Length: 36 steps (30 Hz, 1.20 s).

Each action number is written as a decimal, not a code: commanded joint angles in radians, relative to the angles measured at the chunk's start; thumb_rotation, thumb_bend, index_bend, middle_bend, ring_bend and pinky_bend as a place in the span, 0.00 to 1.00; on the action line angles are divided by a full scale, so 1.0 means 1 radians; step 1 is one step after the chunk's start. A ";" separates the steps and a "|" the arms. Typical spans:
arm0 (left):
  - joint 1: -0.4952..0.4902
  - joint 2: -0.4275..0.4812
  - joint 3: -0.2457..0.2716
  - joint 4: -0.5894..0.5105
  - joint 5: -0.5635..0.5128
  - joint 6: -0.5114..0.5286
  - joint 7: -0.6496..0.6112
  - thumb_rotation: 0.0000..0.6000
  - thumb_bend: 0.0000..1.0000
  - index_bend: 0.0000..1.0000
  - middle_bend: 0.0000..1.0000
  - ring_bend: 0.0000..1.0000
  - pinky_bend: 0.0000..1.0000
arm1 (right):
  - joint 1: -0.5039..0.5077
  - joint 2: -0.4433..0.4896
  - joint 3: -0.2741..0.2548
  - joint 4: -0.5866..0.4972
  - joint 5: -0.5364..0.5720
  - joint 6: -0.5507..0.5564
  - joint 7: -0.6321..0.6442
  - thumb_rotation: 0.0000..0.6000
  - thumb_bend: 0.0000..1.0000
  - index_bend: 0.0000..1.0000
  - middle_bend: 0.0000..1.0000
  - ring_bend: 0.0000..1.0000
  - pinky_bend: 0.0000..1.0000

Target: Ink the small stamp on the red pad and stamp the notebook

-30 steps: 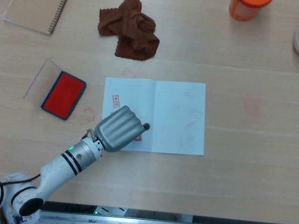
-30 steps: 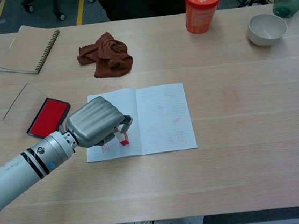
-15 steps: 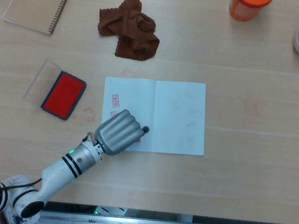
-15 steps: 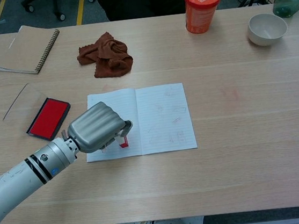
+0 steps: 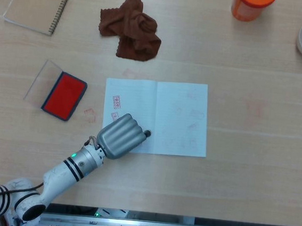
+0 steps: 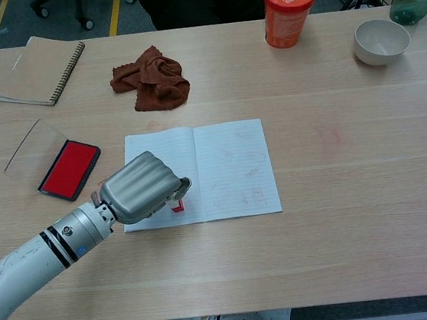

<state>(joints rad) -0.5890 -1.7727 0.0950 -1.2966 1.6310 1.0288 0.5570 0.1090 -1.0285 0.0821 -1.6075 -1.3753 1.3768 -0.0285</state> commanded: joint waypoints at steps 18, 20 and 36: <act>-0.015 0.014 -0.017 -0.042 -0.063 -0.075 0.059 1.00 0.41 0.54 1.00 1.00 1.00 | -0.011 -0.005 0.002 0.018 0.003 0.008 0.018 1.00 0.30 0.16 0.31 0.17 0.24; -0.014 0.021 -0.021 -0.054 -0.060 -0.063 0.057 1.00 0.41 0.54 1.00 1.00 1.00 | -0.012 -0.005 0.002 0.019 0.003 0.009 0.018 1.00 0.30 0.16 0.31 0.17 0.24; 0.032 0.240 -0.023 -0.234 -0.007 0.091 0.066 1.00 0.41 0.54 1.00 1.00 1.00 | 0.005 -0.015 0.010 0.019 -0.006 -0.006 0.017 1.00 0.30 0.16 0.31 0.17 0.24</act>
<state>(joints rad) -0.5686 -1.5511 0.0671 -1.5168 1.6183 1.1038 0.6204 0.1138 -1.0433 0.0922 -1.5884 -1.3817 1.3711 -0.0114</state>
